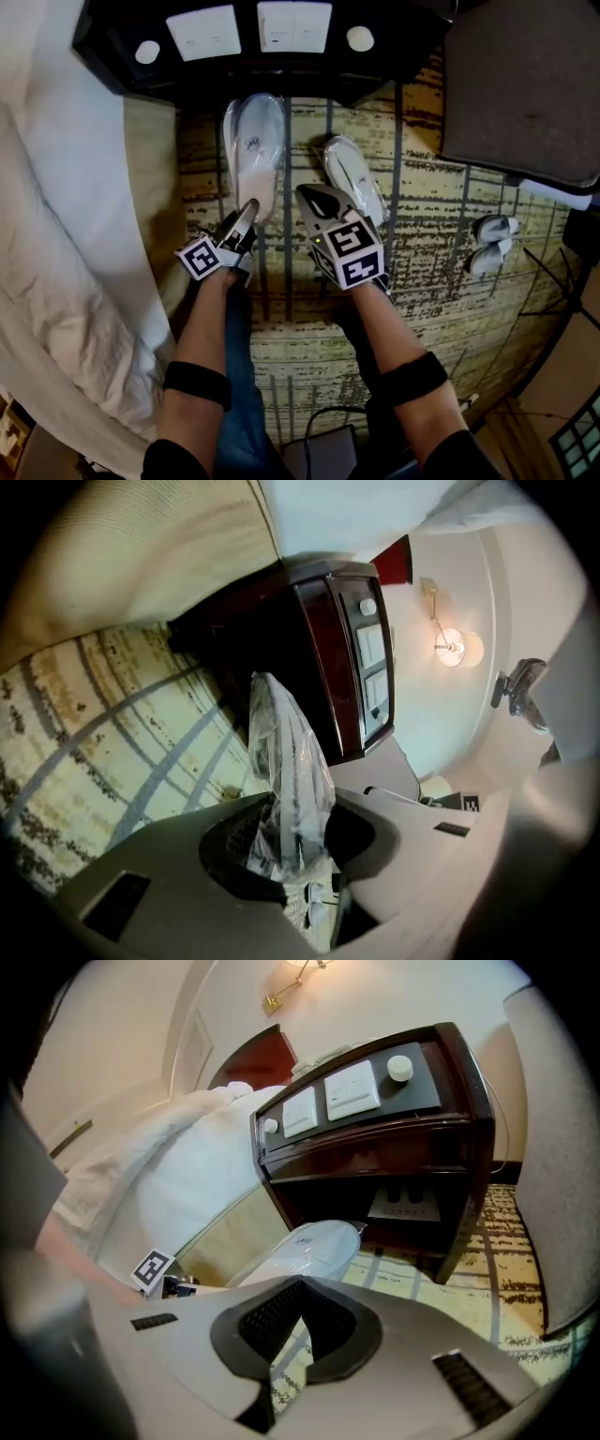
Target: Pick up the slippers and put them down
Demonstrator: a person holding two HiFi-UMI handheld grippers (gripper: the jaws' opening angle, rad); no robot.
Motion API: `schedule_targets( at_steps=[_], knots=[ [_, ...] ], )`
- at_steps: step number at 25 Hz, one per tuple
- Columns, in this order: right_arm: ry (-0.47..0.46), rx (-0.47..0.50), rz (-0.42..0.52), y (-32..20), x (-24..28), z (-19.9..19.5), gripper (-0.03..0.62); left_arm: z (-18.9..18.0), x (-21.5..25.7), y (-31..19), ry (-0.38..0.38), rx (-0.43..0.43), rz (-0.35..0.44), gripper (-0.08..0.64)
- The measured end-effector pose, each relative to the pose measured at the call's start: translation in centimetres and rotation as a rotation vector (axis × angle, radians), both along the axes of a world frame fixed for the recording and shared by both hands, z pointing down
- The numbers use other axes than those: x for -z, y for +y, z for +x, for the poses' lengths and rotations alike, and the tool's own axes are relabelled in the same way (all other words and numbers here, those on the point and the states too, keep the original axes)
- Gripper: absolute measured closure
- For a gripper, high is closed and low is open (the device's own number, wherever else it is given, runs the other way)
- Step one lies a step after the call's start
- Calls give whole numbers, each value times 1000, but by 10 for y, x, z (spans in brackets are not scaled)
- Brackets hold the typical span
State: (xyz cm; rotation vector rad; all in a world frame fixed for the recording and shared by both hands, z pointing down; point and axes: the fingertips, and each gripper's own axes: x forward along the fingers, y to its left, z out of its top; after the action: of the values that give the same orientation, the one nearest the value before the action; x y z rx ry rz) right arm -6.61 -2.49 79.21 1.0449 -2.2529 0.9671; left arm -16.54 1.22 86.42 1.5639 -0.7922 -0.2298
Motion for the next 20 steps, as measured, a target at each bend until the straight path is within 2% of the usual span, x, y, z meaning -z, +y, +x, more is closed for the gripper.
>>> schedule_targets(
  at_steps=[8, 14, 18, 20],
  knots=[
    [28, -4, -4, 16, -40, 23, 591, 15, -48, 32, 15, 30, -36, 456],
    [21, -2, -29, 29, -81, 21, 591, 26, -102, 42, 14, 6, -66, 456],
    [14, 10, -34, 34, -92, 14, 591, 20, -129, 53, -25, 9, -112, 456],
    [15, 7, -37, 36, -91, 15, 591, 17, -139, 58, -92, 4, -148, 445]
  ],
)
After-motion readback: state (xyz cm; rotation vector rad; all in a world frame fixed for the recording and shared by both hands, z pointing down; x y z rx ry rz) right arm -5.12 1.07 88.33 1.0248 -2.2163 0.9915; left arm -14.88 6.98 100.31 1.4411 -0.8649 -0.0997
